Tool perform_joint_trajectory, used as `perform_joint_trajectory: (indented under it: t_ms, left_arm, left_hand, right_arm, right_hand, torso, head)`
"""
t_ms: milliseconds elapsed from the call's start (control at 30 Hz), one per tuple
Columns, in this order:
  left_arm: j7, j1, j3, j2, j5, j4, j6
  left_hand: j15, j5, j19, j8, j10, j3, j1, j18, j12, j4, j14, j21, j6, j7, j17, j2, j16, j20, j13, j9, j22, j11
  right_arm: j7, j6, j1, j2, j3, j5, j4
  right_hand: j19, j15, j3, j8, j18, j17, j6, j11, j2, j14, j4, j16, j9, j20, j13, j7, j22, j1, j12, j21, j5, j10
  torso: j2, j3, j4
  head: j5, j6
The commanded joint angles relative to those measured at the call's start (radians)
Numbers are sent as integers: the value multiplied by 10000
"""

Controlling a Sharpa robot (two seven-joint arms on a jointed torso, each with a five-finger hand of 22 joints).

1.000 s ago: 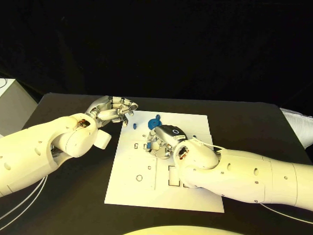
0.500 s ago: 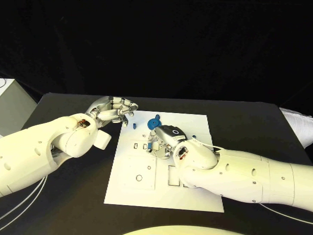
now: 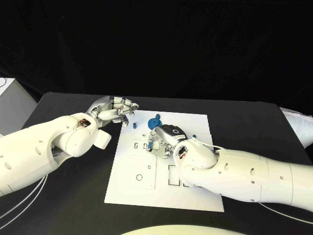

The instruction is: Assemble the parts on the task board

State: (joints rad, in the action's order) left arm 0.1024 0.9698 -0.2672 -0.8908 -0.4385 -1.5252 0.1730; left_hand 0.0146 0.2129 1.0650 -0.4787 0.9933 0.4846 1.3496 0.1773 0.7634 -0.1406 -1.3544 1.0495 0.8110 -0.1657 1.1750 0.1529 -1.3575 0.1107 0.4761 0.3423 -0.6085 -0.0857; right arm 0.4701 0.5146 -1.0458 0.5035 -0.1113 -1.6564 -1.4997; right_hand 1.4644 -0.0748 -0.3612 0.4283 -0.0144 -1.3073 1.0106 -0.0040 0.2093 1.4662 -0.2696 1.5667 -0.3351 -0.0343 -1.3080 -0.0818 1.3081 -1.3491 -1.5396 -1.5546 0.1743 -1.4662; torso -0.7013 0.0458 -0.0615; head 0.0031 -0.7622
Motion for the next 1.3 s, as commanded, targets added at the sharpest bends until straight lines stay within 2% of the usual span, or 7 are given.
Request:
perform_joint_trajectory:
  t_ms: [33,567,767,900,1167,1300]
  left_arm:
    - [9,4,-7,22,-68,-6,-216]
    - [-20,4,-7,22,-116,2,-332]
    - [-40,3,-7,21,-120,10,-370]
    - [-59,3,-7,23,-131,13,-401]
    - [-78,3,-7,22,-161,21,-408]
    - [-88,2,-7,21,-186,20,-417]
  left_hand:
    - [16,-38,62,-47,-51,67,-53,-16,60,-16,-82,36,-73,-30,9,16,-64,12,7,17,-8,14]
    - [23,-39,54,-57,-92,79,-53,-19,97,-28,-79,65,-104,-37,4,18,-73,17,24,19,-28,8]
    - [25,-43,46,-59,-105,76,-58,-17,111,-33,-82,69,-116,-42,12,28,-80,18,30,20,-25,4]
    - [27,-45,94,-59,-115,77,-58,-34,121,-34,-133,128,-129,-46,107,35,-133,20,35,20,-123,2]
    - [30,-47,113,-59,-134,80,-54,-40,149,-36,-142,169,-159,-53,114,47,-148,23,46,19,-169,-4]
    - [30,-47,113,-59,-134,80,-54,-40,149,-36,-142,169,-159,-53,114,47,-148,23,46,19,-169,-4]
  right_arm:
    - [-22,-30,39,-16,-13,-137,23]
    - [-100,48,49,-2,-15,-136,24]
    - [-145,108,50,1,-18,-126,21]
    - [-162,144,50,1,-20,-120,15]
    - [-203,307,52,21,-23,-112,-13]
    - [-241,419,81,56,-24,-101,-89]
  right_hand:
    - [996,107,48,22,95,-2635,-2,65,39,1046,-60,41,-525,-42,-2289,52,2500,126,83,35,-30,-684]
    - [964,268,430,-99,73,-2635,-432,261,264,1046,-145,41,-379,-175,-2082,-174,2442,317,339,132,-182,-440]
    - [952,348,625,-187,65,-2635,-626,353,249,1046,-168,41,-297,-247,-1957,-277,2421,355,494,168,-332,-291]
    - [939,428,893,-299,56,-2635,-825,441,192,1046,-181,41,-197,-328,-1847,-369,2399,400,630,207,-665,-159]
    - [915,510,1289,-435,39,-2635,-1093,533,156,1046,-200,41,-77,-411,-1472,-469,2357,445,1086,281,-860,286]
    - [907,583,1564,-598,33,-2635,-1387,620,90,1046,-211,41,32,-477,-1327,-567,2344,487,1249,307,-1020,455]
  torso:
    - [1,-3,1]
    - [-2,-12,2]
    - [0,-12,1]
    - [-3,-15,5]
    - [-3,-12,0]
    - [-9,-10,-4]
  head:
    - [4,-13]
    - [-4,-28]
    - [5,-31]
    - [2,-24]
    - [-2,-12]
    - [-5,-8]
